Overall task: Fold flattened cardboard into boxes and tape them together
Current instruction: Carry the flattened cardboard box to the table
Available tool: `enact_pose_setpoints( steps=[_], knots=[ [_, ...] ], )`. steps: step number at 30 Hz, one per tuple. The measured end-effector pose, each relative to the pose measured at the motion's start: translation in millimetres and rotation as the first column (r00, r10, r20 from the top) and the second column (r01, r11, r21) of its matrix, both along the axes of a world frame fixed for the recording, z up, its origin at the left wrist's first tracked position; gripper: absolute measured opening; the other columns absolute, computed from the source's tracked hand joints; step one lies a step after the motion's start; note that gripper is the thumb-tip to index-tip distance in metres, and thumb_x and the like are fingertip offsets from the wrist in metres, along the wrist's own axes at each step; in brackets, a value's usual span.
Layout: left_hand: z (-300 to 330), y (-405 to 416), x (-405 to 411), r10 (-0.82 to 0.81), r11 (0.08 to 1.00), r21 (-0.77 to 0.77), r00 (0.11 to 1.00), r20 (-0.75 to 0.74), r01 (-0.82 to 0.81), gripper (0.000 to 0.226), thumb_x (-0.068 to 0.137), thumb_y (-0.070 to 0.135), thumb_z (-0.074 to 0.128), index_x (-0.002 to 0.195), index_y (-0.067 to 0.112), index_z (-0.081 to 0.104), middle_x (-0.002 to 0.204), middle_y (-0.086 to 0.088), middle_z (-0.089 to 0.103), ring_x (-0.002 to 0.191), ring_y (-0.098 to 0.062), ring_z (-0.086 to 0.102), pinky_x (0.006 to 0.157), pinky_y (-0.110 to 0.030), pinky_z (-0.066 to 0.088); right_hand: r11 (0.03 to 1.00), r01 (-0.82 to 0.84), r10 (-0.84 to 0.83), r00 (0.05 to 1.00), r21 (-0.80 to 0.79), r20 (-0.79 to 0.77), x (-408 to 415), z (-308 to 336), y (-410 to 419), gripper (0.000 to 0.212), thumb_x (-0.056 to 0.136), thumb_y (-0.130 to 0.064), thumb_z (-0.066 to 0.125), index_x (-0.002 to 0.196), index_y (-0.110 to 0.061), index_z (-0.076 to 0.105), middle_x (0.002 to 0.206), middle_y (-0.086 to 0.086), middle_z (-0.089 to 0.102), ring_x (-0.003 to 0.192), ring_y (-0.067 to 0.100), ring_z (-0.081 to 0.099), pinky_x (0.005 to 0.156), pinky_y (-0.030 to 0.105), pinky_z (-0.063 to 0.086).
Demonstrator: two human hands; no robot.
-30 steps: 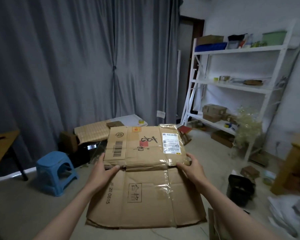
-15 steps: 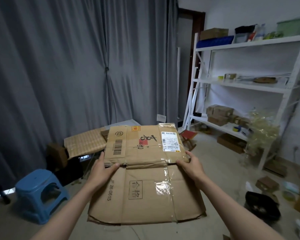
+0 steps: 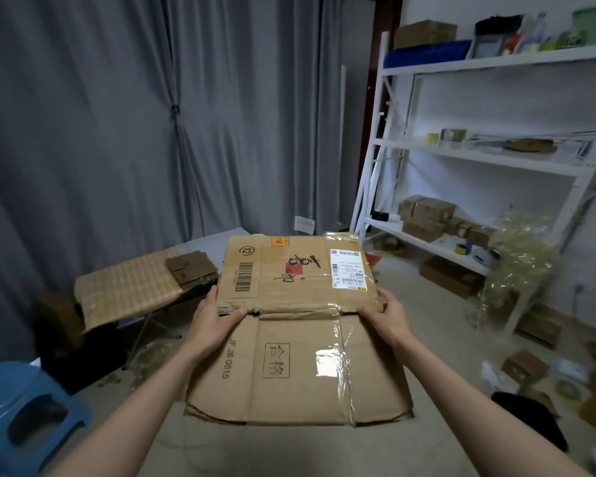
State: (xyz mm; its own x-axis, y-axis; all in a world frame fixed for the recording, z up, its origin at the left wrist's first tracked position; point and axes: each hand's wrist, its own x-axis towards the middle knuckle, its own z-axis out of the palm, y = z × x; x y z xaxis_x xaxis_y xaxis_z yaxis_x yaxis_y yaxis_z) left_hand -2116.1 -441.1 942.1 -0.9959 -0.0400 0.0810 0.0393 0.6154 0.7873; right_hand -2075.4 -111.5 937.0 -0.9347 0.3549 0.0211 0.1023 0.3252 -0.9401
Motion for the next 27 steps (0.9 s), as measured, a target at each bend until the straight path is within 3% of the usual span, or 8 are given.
enact_pose_setpoints(
  steps=[3,8,13,16,20,24,27],
  knots=[
    [-5,20,-69,-0.065,0.998,0.017,0.998,-0.02,0.065,0.07,0.087,0.035,0.072,0.145,0.016,0.038,0.141,-0.007,0.051,0.13,-0.026,0.045,0.109,-0.043,0.037,0.997,0.065,-0.066,0.998,0.032,0.013,-50,0,13,0.066,0.087,-0.018,0.074,0.146,-0.013,0.045,0.129,0.006,0.061,0.102,0.014,0.055,0.092,0.028,0.044],
    [1,60,-179,-0.221,0.974,0.038,0.975,-0.011,0.222,0.062,0.087,0.033,0.072,0.14,0.018,0.044,0.136,-0.005,0.056,0.128,-0.026,0.048,0.108,-0.044,0.04,0.978,0.196,-0.199,0.979,0.071,0.038,-120,10,43,0.065,0.087,-0.023,0.075,0.145,-0.014,0.046,0.132,0.007,0.061,0.103,0.015,0.054,0.094,0.03,0.043],
    [1,112,-267,-0.327,0.944,0.047,0.945,-0.009,0.327,0.064,0.086,0.036,0.072,0.141,0.021,0.043,0.137,-0.004,0.056,0.129,-0.024,0.047,0.109,-0.042,0.038,0.946,0.312,-0.317,0.947,0.084,0.055,-176,12,82,0.068,0.087,-0.019,0.076,0.146,-0.01,0.044,0.136,0.012,0.06,0.12,0.027,0.058,0.105,0.039,0.044],
    [-5,141,-315,-0.336,0.941,0.021,0.942,0.001,0.336,0.07,0.086,0.039,0.071,0.146,0.023,0.038,0.14,-0.001,0.052,0.13,-0.024,0.046,0.107,-0.041,0.036,0.933,0.351,-0.356,0.932,0.078,0.068,-211,8,106,0.066,0.087,-0.017,0.076,0.145,-0.01,0.045,0.134,0.013,0.061,0.113,0.023,0.059,0.105,0.039,0.045],
    [-20,179,-379,-0.368,0.93,0.028,0.93,0.02,0.367,0.069,0.086,0.037,0.071,0.145,0.022,0.039,0.138,-0.005,0.054,0.127,-0.024,0.048,0.107,-0.044,0.04,0.929,0.366,-0.37,0.926,0.055,0.08,-269,-6,139,0.065,0.087,-0.014,0.075,0.145,-0.01,0.046,0.13,0.011,0.062,0.102,0.016,0.055,0.094,0.029,0.044],
    [-36,219,-451,-0.342,0.939,0.034,0.94,0.019,0.341,0.066,0.086,0.036,0.072,0.143,0.021,0.041,0.134,-0.004,0.056,0.124,-0.023,0.05,0.106,-0.042,0.041,0.94,0.339,-0.34,0.937,0.022,0.086,-347,-22,184,0.067,0.087,-0.016,0.076,0.147,-0.013,0.045,0.128,0.009,0.063,0.102,0.016,0.056,0.095,0.029,0.044],
    [-44,250,-505,-0.307,0.951,0.039,0.952,0.014,0.306,0.065,0.085,0.033,0.073,0.141,0.02,0.043,0.133,-0.005,0.057,0.123,-0.025,0.051,0.106,-0.046,0.042,0.957,0.291,-0.29,0.954,0.006,0.079,-415,-30,219,0.066,0.087,-0.014,0.075,0.146,-0.012,0.046,0.117,0.003,0.061,0.094,0.012,0.056,0.087,0.023,0.042]
  ],
)
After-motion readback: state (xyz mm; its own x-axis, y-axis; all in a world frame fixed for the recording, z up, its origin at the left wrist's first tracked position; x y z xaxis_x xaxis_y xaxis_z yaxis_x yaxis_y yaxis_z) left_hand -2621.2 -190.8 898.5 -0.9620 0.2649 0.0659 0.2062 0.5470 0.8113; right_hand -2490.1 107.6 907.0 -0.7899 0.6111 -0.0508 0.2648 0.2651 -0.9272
